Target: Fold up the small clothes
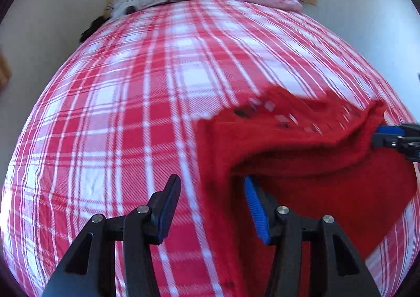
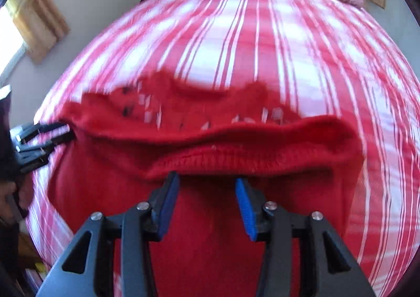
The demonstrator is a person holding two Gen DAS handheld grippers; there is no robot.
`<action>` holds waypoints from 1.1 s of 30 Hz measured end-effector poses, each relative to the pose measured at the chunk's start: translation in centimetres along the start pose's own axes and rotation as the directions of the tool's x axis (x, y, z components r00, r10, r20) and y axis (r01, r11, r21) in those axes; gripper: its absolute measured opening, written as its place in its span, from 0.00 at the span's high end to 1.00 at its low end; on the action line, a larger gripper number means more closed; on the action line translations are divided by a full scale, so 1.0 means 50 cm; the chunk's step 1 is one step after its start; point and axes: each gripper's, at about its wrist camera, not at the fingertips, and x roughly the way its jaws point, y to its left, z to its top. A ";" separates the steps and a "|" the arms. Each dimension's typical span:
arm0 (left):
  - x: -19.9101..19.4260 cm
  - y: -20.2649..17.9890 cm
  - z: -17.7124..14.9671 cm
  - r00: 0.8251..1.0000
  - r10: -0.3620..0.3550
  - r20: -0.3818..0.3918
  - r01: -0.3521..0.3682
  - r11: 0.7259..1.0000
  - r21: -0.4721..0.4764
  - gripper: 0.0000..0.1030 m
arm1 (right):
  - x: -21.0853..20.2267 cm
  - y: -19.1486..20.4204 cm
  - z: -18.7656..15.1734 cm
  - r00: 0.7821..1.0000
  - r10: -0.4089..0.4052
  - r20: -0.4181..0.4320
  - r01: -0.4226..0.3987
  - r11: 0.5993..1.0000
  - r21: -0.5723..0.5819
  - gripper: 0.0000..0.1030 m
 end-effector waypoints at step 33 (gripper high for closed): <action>-0.003 -0.100 -0.060 0.997 -0.064 0.050 0.064 0.998 -0.006 0.44 | 0.075 -0.090 0.042 0.987 -0.160 -0.001 0.158 0.973 0.166 0.49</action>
